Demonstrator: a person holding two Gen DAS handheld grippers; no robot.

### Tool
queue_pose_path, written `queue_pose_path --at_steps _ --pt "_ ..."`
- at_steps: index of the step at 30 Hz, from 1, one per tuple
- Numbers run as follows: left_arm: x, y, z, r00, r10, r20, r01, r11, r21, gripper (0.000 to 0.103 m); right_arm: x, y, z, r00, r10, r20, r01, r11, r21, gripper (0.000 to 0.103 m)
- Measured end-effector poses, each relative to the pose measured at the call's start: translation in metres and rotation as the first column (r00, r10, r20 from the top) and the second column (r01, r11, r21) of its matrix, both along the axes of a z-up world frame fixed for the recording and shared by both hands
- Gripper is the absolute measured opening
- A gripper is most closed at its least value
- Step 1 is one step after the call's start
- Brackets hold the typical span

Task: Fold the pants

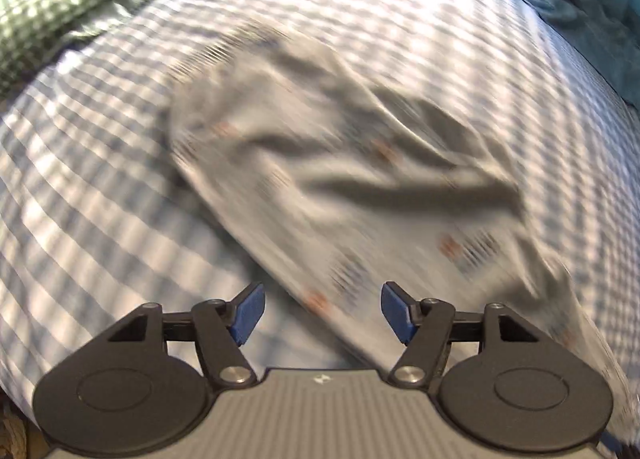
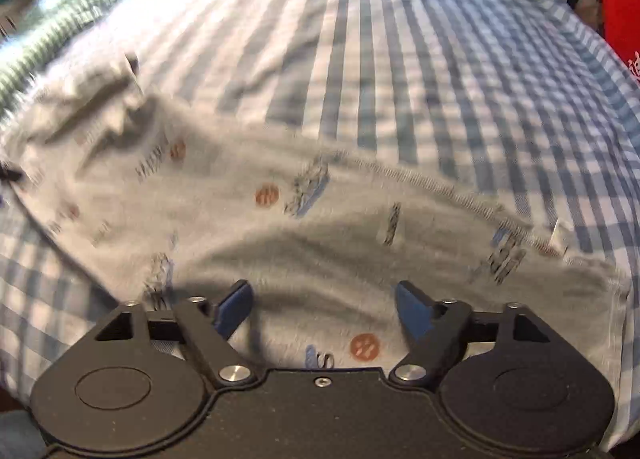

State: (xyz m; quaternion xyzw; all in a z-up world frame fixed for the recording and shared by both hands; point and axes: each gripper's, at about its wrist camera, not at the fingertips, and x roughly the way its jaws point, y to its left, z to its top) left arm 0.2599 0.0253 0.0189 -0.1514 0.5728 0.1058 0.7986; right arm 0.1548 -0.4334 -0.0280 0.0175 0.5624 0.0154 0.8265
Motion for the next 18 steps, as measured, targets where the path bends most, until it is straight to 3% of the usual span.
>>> queue_pose_path --at_steps 6,8,10,11,13,15,18 --pt "0.045 0.107 0.003 0.997 0.012 0.074 -0.014 0.999 0.037 0.073 0.02 0.012 0.021 0.982 -0.188 -0.006 0.188 0.982 -0.008 0.086" --pt "0.062 0.126 -0.001 0.995 -0.017 0.097 0.012 0.999 0.047 0.075 0.034 0.021 0.029 0.972 -0.235 0.028 0.235 0.972 0.026 0.093" --pt "0.077 0.143 -0.008 0.993 -0.051 0.104 0.046 0.998 0.049 0.072 0.053 0.03 0.033 0.964 -0.264 0.047 0.26 0.963 0.076 0.094" --pt "0.086 0.15 -0.014 0.992 -0.071 0.102 0.067 0.997 0.048 0.069 0.065 0.038 0.034 0.96 -0.275 0.056 0.269 0.958 0.096 0.094" --pt "0.1 0.159 -0.026 0.99 -0.114 0.083 0.112 0.993 0.037 0.042 0.091 0.057 0.034 0.958 -0.279 0.066 0.265 0.95 0.163 0.094" --pt "0.111 0.162 -0.039 0.986 -0.16 0.055 0.16 0.987 -0.003 0.026 0.119 0.082 0.033 0.966 -0.247 0.074 0.226 0.949 0.219 0.094" --pt "0.114 0.154 -0.036 0.975 -0.214 0.058 0.213 0.977 0.027 0.017 0.159 0.123 0.031 0.98 -0.179 0.081 0.148 0.943 0.298 0.094"
